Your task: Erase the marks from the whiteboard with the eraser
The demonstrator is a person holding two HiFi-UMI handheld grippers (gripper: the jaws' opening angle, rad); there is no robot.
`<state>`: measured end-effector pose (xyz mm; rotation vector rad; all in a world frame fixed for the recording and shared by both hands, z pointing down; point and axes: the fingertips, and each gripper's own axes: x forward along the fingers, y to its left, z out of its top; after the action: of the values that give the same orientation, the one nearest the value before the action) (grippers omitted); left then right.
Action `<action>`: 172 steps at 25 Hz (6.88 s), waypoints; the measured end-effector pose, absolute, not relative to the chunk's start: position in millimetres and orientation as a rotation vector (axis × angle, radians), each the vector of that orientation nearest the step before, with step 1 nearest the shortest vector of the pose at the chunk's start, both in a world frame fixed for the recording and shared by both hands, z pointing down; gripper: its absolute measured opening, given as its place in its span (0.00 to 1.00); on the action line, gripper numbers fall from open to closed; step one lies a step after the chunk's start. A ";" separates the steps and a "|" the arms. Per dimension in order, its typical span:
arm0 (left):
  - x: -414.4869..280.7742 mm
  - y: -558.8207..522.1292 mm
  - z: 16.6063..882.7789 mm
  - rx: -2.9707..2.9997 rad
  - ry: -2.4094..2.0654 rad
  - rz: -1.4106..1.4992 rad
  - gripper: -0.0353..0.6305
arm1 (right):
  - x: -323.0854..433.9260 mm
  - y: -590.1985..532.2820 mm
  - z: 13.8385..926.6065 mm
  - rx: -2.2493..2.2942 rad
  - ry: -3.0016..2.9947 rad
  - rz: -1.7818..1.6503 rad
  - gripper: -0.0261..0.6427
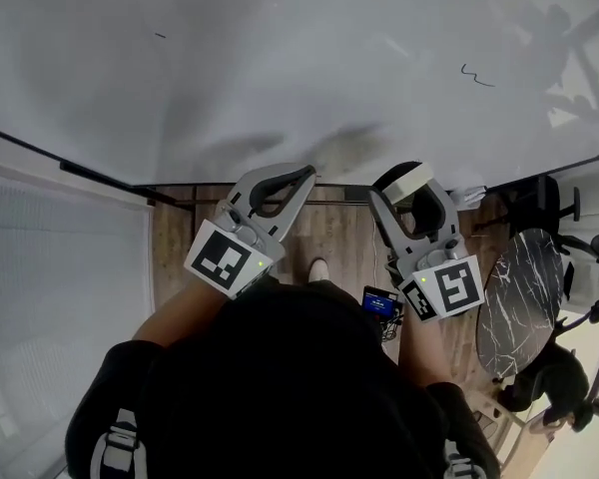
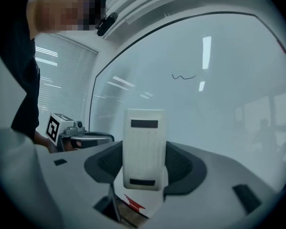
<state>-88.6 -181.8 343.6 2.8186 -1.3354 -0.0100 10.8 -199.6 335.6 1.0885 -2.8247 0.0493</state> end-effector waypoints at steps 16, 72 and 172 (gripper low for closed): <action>-63.1 -209.4 271.4 3.012 -1.093 -0.057 0.06 | 27.9 -240.0 238.8 1.516 -2.600 -0.151 0.42; -15.1 -227.9 270.7 3.032 -1.124 -0.067 0.06 | 155.0 -320.0 200.1 1.941 -2.567 -0.198 0.42; -88.7 -148.0 406.0 2.941 -1.152 0.045 0.06 | 5.8 -161.8 419.6 1.211 -2.834 -0.013 0.42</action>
<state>-88.7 -148.0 406.0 2.9406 -1.1520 0.0446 5.8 -161.8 419.6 1.2107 -2.8335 -0.0126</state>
